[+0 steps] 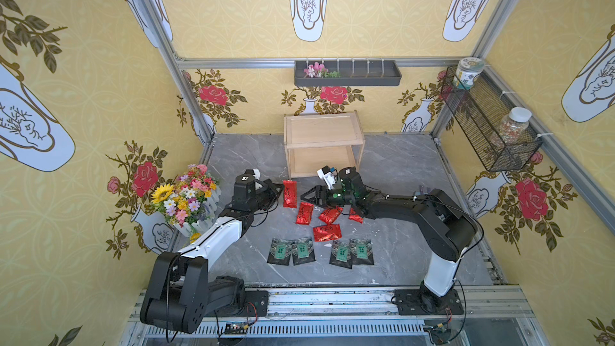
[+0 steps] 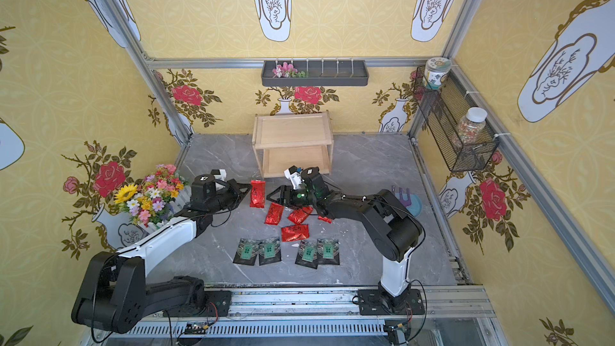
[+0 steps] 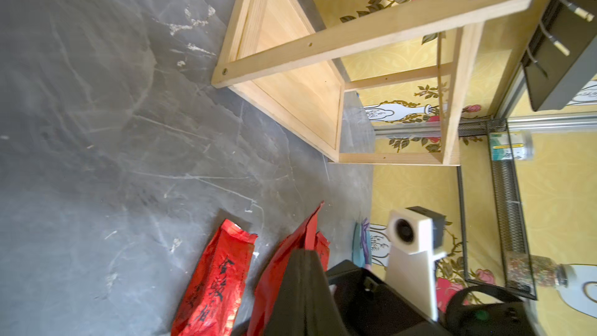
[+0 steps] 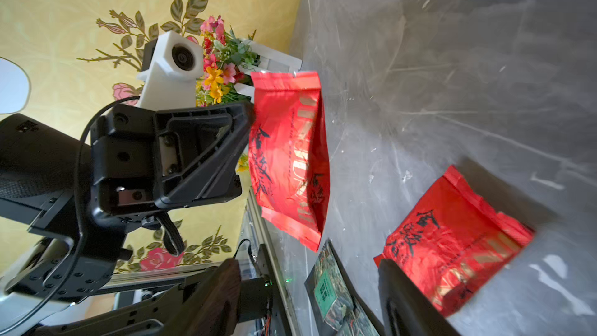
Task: Place the tea bags on the shelf by color
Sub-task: Pick up the tea bag from the center of the board.
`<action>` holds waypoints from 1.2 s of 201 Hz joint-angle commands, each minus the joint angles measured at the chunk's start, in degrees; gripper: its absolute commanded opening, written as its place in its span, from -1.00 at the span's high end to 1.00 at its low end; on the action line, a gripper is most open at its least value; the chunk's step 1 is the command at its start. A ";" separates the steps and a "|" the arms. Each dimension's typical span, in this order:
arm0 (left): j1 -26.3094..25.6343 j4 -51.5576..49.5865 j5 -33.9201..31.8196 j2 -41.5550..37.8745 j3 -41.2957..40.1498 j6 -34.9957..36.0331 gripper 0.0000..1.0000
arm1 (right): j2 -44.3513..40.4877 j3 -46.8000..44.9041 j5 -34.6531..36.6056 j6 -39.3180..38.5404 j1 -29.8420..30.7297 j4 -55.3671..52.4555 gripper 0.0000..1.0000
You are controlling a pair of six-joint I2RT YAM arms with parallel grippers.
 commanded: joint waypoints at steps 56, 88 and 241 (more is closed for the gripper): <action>0.11 7.85 3.75 1.23 -0.55 -4.67 1.00 | 5.63 -0.61 -6.44 11.84 -0.15 22.23 -0.19; 0.11 8.67 3.79 1.21 -0.87 -5.39 1.00 | 7.93 0.68 -7.46 15.17 0.25 26.42 -0.07; 1.24 0.55 1.93 -0.78 3.27 0.50 0.71 | 2.21 1.49 -6.66 11.11 -1.34 15.71 0.96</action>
